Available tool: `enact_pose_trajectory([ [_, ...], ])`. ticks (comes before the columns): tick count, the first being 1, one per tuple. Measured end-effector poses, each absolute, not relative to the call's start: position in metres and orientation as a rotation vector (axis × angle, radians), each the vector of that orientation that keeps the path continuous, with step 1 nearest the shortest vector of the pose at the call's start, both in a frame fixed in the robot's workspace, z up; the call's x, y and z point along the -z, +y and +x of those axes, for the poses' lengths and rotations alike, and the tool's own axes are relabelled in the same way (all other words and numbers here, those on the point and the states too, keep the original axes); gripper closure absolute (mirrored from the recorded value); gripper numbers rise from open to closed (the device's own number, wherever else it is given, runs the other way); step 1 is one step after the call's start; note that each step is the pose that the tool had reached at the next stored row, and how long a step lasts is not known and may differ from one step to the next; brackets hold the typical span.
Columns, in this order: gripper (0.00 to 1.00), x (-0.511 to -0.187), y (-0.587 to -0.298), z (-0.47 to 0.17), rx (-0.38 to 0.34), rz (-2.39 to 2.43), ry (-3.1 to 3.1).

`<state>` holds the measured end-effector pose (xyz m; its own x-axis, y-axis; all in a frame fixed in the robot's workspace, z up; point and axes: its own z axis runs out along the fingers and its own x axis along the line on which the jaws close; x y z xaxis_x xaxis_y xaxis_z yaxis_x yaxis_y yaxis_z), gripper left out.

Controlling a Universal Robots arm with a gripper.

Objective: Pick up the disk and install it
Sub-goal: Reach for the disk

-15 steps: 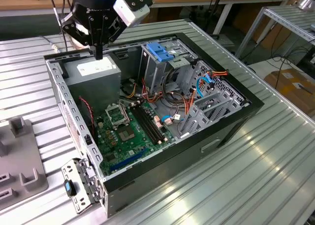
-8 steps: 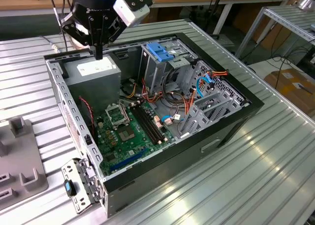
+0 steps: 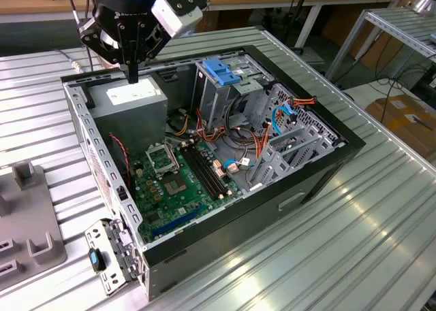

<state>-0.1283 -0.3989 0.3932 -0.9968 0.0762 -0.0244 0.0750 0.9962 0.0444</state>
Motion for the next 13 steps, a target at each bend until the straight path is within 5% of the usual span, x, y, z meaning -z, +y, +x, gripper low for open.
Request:
enact_pose_trajectory([
  [13,0.89,-0.3932,-0.3989,-0.129,-0.068,0.118,3.112],
])
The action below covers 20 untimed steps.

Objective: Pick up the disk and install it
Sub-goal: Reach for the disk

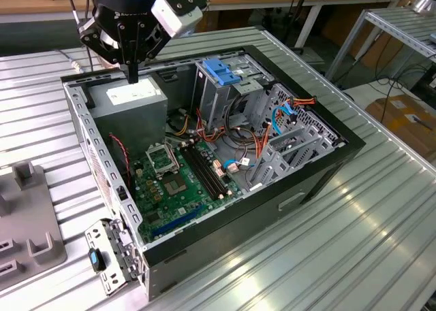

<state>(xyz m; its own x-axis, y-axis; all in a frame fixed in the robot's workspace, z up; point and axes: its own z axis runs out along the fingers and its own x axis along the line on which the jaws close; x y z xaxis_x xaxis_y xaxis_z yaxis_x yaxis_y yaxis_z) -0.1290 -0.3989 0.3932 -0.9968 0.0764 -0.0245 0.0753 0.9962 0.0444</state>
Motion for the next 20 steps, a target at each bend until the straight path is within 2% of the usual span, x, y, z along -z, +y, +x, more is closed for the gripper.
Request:
enact_pose_trajectory([
  [20,0.89,-0.3931,-0.3989,-0.1395,-0.068,0.118,3.112],
])
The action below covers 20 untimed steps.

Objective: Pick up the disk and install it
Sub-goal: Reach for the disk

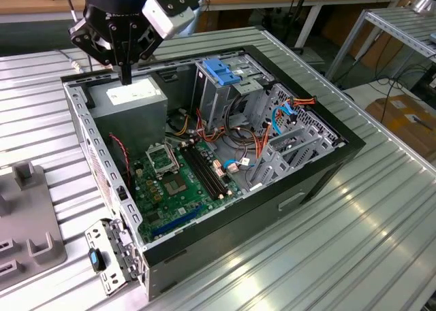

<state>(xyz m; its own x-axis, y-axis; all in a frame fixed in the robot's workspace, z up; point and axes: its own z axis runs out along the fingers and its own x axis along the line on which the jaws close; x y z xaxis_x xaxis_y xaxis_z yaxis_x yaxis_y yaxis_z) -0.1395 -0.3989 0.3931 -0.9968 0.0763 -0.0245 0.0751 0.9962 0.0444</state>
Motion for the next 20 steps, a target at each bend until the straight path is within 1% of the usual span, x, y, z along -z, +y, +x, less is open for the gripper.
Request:
enact_pose_trajectory([
  [20,0.89,-0.393,-0.3989,-0.146,-0.068,0.118,3.112],
])
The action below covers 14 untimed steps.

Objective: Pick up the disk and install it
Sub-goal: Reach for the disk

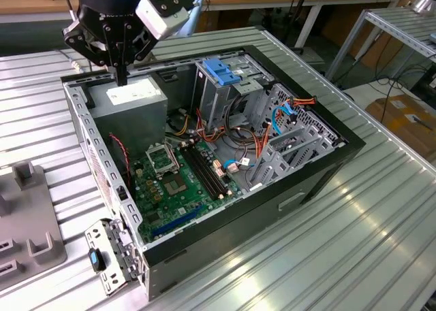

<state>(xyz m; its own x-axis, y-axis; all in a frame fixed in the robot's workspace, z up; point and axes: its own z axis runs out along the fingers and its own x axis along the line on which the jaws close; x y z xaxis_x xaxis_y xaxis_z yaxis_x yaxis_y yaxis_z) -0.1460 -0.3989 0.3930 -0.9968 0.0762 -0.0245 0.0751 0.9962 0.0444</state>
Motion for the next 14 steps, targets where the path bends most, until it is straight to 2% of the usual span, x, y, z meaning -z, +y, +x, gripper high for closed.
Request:
enact_pose_trajectory([
  [14,0.89,-0.393,-0.3989,-0.1518,-0.068,0.118,3.112],
])
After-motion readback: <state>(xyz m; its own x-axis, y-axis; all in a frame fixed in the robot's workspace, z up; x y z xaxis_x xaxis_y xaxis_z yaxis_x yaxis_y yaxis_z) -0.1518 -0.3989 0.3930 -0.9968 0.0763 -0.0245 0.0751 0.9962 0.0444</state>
